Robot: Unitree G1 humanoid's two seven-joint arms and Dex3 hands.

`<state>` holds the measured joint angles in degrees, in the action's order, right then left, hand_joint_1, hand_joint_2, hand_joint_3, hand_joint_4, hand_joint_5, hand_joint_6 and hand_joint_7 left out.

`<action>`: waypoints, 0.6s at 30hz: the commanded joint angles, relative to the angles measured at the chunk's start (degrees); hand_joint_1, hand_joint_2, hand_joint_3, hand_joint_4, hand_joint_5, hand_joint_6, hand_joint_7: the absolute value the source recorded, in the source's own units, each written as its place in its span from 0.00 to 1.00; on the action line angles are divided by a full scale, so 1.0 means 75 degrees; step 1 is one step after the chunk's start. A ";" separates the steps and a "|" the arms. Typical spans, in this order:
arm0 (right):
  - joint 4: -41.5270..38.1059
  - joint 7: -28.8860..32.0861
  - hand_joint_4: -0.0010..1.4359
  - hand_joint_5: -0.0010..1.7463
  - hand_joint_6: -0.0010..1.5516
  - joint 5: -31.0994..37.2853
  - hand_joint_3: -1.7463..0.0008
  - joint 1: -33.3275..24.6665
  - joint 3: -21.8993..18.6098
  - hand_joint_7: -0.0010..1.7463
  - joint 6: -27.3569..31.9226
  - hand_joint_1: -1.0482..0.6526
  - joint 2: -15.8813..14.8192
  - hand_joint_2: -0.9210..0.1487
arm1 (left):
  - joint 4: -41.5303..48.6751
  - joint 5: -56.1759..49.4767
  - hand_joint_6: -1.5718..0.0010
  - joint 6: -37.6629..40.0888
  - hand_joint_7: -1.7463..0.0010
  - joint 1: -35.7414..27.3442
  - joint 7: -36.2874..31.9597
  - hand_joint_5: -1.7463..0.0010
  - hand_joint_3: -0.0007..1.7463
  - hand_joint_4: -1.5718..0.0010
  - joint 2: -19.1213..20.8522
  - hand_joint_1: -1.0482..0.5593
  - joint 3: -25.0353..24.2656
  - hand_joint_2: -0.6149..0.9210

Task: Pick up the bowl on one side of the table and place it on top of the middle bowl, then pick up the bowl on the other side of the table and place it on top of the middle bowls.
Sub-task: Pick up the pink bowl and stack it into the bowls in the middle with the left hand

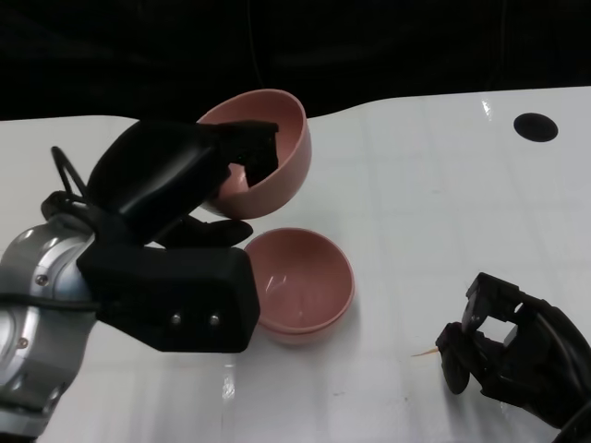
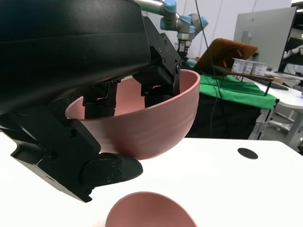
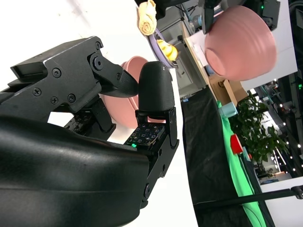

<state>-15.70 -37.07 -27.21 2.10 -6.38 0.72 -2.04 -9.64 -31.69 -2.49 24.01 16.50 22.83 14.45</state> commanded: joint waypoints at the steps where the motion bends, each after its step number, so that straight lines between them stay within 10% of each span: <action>1: 0.0029 0.0025 0.63 1.00 0.52 -0.0029 0.43 0.0030 -0.0049 0.82 0.0013 0.55 0.0009 0.33 | 0.0195 -0.0045 0.60 0.0060 0.03 0.0201 0.0117 0.00 0.44 0.53 -0.0086 0.65 0.0145 0.79; 18: 0.0128 0.0032 0.64 1.00 0.53 0.0011 0.45 -0.0042 -0.0008 0.82 -0.0033 0.55 0.0167 0.34 | 0.1214 -0.0397 0.63 -0.0190 0.01 0.0044 0.0155 0.00 0.43 0.52 -0.0357 0.64 0.0919 0.80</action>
<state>-15.60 -37.03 -27.01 2.08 -6.19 0.75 -0.53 -1.16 -34.08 -3.60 24.65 18.00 19.84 21.15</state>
